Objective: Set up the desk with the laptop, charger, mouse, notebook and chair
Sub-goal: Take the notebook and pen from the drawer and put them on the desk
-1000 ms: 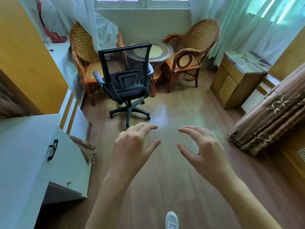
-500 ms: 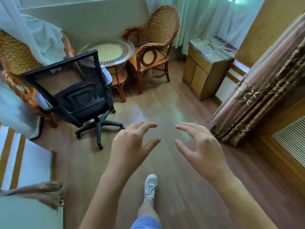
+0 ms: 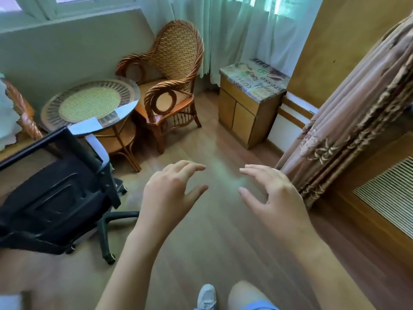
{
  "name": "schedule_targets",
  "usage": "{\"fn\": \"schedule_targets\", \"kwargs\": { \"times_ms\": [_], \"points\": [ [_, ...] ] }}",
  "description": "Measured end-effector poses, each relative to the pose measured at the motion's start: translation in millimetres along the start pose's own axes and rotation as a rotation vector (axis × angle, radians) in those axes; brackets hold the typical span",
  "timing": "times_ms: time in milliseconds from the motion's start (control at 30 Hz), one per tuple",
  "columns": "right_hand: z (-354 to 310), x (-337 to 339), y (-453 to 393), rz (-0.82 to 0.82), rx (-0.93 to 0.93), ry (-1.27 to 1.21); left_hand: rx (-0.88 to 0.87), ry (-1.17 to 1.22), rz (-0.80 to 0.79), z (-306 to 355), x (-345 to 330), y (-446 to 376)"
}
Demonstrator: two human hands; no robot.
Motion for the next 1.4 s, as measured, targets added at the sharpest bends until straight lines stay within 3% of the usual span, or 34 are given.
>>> {"fn": "schedule_targets", "kwargs": {
  "times_ms": [933,1400],
  "points": [
    [220.5,-18.8,-444.7,-0.085,-0.067,0.059,0.019,-0.013,-0.144,-24.8,-182.0,-451.8],
    [316.6,-83.0,-669.8,-0.078,-0.19,0.132,-0.225,-0.107,-0.321,-78.1,-292.1,-727.7]
  ]
}}
Point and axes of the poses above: each hand's wrist, its own y-axis away from the middle knuckle, its own x-axis out of the back of the hand, z = x × y, the point moved 4 cm from there along -y, towards the middle knuckle, and after that the axes turned 5 degrees about -y, right-handed, at the moved point
